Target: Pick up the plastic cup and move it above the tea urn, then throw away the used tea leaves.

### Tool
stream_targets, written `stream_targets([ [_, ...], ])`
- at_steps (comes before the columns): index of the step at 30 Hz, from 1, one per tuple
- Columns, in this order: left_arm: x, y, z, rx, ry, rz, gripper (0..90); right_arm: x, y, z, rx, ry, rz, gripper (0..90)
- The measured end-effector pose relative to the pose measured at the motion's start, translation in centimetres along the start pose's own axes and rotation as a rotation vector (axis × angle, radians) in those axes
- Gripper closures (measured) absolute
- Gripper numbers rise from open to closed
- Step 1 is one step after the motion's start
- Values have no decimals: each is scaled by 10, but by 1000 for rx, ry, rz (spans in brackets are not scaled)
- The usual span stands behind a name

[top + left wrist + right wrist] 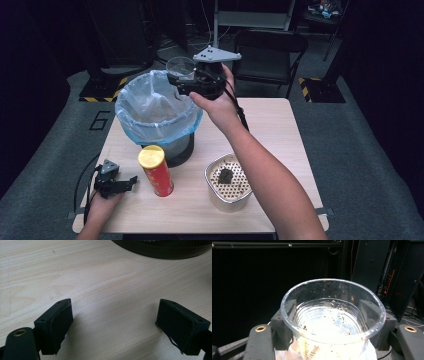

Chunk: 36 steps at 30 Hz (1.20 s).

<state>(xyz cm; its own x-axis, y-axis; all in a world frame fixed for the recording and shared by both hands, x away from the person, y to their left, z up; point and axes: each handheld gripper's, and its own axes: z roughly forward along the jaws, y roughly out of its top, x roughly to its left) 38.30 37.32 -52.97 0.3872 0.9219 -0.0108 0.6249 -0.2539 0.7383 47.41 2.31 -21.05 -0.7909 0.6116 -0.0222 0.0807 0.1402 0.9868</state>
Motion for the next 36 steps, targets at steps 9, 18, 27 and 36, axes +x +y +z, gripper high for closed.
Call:
stream_targets([
  [9, 0, 0, 0, -2, 0, 0, 133, 2, -16, 39, 41, 6, 43, 297],
  [18, -2, 0, 0, 1, -2, -15, 137, 9, -34, 69, 138, 53, 58, 108],
  [27, -5, 0, -2, 2, -28, -24, 136, -2, -35, 39, 65, 29, 58, 135],
  [36, -3, 5, -16, -50, -43, -63, 136, -20, -49, -19, 56, -54, 18, 199],
])
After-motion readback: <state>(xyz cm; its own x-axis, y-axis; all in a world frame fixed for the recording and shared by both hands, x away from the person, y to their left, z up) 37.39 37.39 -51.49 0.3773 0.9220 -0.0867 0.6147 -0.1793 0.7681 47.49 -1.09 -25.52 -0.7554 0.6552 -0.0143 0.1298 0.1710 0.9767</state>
